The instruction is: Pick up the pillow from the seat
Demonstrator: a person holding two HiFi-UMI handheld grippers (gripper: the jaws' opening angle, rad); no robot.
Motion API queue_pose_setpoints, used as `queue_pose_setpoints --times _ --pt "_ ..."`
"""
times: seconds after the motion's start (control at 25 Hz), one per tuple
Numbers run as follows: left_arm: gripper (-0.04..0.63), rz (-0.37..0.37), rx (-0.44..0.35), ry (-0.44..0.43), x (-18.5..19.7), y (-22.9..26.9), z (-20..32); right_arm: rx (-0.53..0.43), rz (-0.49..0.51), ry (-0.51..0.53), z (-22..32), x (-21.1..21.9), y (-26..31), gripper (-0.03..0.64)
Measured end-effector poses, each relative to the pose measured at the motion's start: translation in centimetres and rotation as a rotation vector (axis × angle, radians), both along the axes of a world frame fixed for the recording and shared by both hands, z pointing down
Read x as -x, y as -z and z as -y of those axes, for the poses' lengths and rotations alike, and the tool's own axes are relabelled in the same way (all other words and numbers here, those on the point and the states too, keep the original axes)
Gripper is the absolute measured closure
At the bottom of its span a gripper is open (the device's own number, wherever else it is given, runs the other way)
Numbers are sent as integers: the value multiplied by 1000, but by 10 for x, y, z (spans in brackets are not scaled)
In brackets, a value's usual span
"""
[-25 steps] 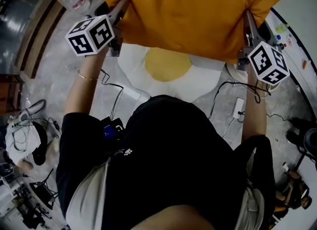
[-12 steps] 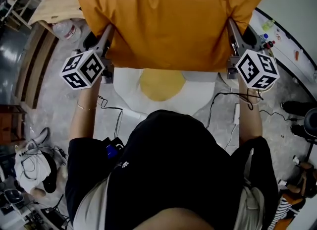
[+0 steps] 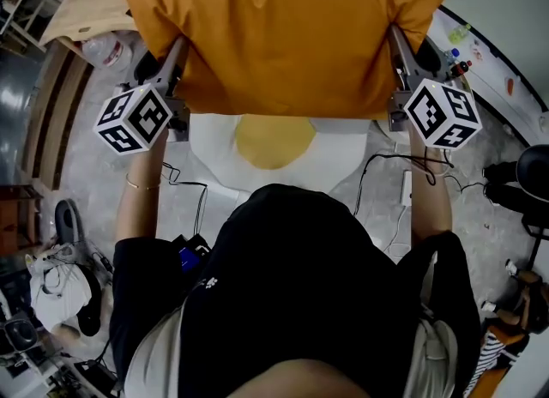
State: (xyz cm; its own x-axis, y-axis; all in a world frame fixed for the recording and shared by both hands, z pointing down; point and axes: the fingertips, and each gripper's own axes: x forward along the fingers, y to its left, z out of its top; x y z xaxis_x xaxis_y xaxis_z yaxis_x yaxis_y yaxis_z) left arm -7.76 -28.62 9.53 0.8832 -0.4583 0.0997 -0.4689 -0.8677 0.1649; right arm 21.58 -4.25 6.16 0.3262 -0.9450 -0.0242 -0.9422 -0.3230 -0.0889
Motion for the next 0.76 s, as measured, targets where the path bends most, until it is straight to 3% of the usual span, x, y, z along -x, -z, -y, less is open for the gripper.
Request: queue_pose_setpoints --times 0.76 --pt "408 -5 14 -6 1 2 0 -3 4 -5 0 0 1 466"
